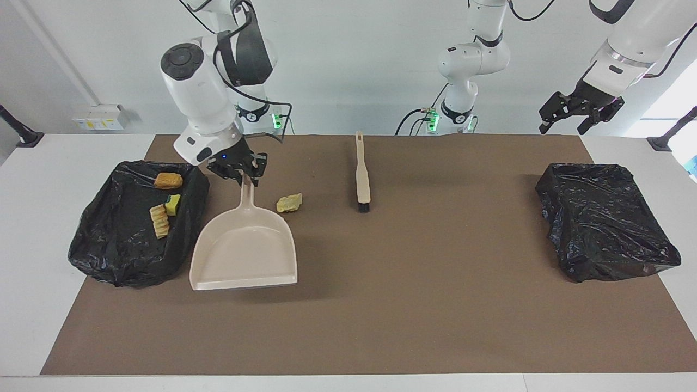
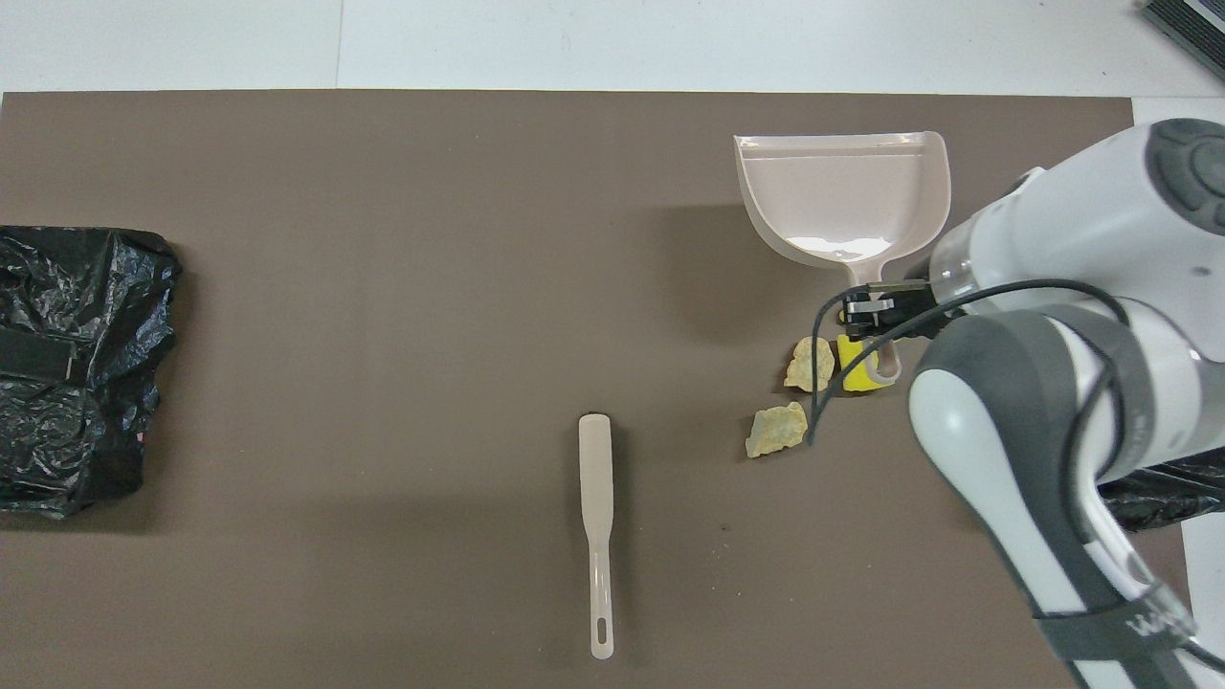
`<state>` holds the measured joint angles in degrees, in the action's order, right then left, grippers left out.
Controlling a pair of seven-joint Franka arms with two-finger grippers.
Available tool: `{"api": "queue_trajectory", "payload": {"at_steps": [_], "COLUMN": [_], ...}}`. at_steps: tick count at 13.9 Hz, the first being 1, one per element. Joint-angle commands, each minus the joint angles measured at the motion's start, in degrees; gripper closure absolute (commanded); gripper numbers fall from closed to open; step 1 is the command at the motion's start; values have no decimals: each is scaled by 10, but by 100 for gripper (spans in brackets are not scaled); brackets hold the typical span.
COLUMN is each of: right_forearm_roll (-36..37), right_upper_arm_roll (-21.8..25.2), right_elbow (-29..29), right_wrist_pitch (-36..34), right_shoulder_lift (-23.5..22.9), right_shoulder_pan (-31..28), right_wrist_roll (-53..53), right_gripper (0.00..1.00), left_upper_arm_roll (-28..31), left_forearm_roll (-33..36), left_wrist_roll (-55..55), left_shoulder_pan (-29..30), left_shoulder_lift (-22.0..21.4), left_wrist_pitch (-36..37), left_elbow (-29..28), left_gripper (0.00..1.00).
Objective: Sweep and dump trash in bin
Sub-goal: 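Return the dustpan to the table center with the right gripper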
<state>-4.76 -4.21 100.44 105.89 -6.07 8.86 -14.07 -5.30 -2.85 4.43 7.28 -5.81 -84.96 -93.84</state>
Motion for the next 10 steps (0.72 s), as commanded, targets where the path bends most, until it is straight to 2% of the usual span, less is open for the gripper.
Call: {"api": "queue_trajectory", "payload": {"at_steps": [1, 4, 8, 10], "right_forearm_roll": [-11, -10, -8, -1], "right_upper_arm_roll": [3, 3, 3, 5], "right_elbow": [-42, -104, -134, -191], "right_wrist_pitch": [33, 44, 102, 107], "right_shoulder_lift": [-57, -128, -193, -254], "right_shoulder_pan": [68, 117, 161, 190], "right_wrist_roll": [-103, -171, -192, -219], "right_gripper": [100, 100, 100, 100], "left_upper_arm_roll": [-9, -8, -14, -13], "left_forearm_roll": [12, 3, 1, 0], "left_wrist_roll": [-4, -9, -62, -60], "left_shoulder_pan": [4, 5, -3, -7], "left_shoulder_lift": [6, -4, -10, -10], "left_wrist_pitch": [-2, -4, -26, -17], "left_elbow": [16, 18, 11, 16], "left_gripper": [0, 0, 0, 0]}}
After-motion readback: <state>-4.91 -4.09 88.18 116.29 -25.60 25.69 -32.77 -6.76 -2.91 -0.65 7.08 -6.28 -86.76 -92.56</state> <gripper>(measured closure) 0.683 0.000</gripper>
